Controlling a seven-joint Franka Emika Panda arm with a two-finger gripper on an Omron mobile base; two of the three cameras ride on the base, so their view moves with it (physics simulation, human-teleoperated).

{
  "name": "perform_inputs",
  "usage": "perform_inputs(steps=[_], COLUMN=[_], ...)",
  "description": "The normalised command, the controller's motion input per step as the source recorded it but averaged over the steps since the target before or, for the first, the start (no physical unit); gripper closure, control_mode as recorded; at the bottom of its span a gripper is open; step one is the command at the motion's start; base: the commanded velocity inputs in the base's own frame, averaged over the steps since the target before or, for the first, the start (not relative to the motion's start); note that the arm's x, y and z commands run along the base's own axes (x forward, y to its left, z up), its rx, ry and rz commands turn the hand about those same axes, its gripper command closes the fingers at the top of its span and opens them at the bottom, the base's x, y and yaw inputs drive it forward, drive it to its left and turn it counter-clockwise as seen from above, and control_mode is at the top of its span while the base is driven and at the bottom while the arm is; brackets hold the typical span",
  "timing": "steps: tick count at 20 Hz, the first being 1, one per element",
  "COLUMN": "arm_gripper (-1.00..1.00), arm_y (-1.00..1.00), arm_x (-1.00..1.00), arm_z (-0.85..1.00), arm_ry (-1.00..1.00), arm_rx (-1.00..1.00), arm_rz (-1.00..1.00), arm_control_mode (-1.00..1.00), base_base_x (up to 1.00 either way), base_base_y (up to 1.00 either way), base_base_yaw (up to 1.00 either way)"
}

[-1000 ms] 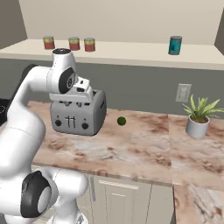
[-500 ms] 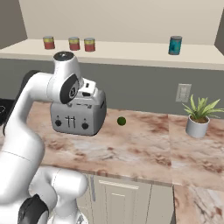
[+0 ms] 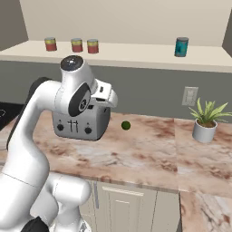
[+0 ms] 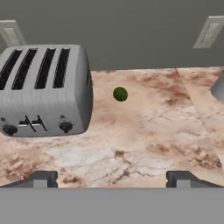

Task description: Stack two cans on top of the other two cans in the cabinet.

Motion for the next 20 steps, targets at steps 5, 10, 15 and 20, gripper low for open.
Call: perform_inputs(steps=[5,10,15,20], arm_gripper=[-1.00,-1.00,-1.00,-1.00], arm_y=[-0.47,-0.50,-0.36,-0.21], arm_x=[0.00,0.00,0.00,0.00], arm_z=[0.60,0.51,0.40,0.34], arm_ry=[-0.04,-0.07,-0.15,-0.28], arm_rx=[0.00,0.00,0.00,0.00], arm_rz=[-0.20,-0.18,-0.15,-0.10], arm_control_mode=[-1.00,-1.00,-1.00,-1.00], base_base_x=[0.00,0.00,0.00,0.00], base_base_y=[0.00,0.00,0.00,0.00], base_base_yaw=[0.00,0.00,0.00,0.00])
